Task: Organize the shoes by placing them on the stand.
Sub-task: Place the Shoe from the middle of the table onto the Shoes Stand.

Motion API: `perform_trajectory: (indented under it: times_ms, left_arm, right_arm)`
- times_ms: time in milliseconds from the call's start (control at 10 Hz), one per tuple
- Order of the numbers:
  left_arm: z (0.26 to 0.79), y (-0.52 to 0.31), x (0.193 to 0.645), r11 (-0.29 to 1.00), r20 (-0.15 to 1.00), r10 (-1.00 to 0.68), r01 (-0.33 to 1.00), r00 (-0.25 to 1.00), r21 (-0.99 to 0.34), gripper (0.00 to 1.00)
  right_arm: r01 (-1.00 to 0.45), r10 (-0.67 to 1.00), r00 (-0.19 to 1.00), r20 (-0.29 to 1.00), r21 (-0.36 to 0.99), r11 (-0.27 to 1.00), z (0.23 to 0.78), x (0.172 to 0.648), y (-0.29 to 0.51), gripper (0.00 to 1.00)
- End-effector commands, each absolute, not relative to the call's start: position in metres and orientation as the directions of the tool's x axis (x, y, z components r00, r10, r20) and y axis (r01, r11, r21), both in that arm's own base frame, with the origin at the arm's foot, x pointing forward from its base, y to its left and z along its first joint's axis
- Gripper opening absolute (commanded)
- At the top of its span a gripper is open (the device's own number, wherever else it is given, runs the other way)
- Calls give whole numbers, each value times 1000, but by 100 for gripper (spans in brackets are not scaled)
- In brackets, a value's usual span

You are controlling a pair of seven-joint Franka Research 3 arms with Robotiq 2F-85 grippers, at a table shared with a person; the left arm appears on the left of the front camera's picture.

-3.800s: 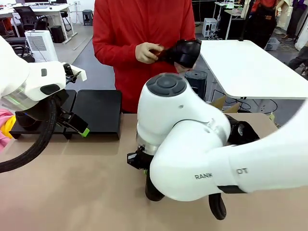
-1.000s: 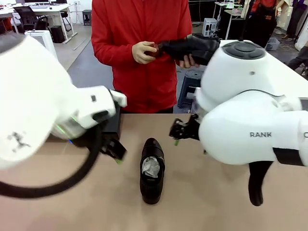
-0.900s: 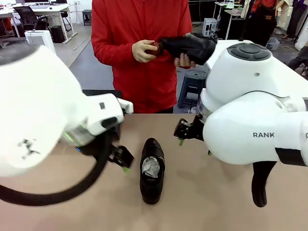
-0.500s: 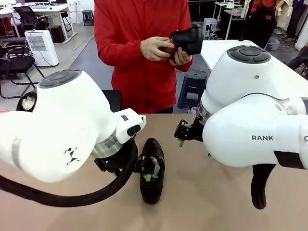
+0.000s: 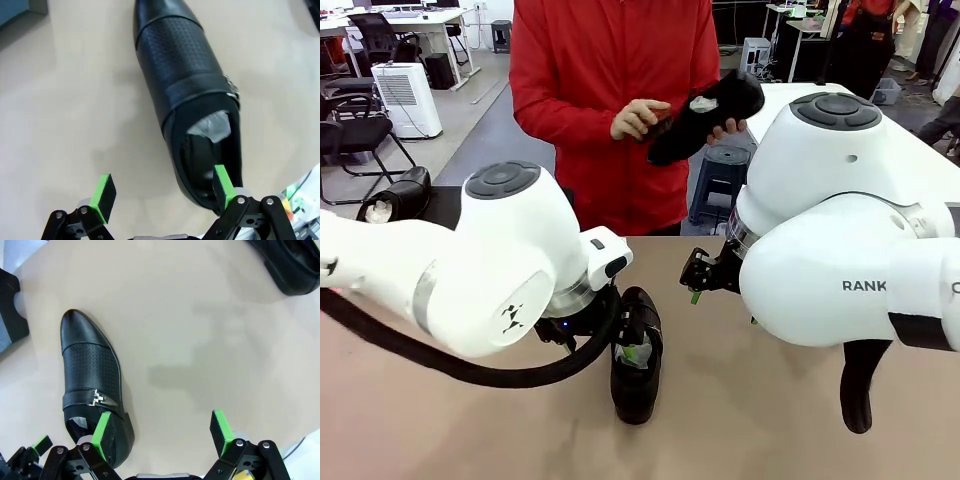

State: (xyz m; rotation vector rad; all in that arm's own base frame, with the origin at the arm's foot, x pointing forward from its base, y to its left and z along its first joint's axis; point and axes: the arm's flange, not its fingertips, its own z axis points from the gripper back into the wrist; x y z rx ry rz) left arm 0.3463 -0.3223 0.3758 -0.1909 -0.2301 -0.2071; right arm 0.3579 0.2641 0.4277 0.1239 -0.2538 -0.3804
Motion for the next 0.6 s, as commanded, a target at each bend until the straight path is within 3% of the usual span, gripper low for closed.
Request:
perform_trajectory:
  times_ms: [0,200,300,500]
  left_arm:
    - [368,-340,361,976,238,-142,176,961,-126,100]
    - [358,-350,366,982,186,-148,167,971,-86,98]
    - [353,-354,369,983,173,-157,171,972,-69,88]
    - [350,-355,371,982,170,-171,181,971,-50,57]
  right_arm:
    - [341,-373,902,217,171,924,429,360,264,100]
    - [341,-373,902,217,171,924,429,360,264,100]
    - [341,-373,902,217,171,924,429,360,264,100]
    - [341,-373,902,217,171,924,429,360,264,100]
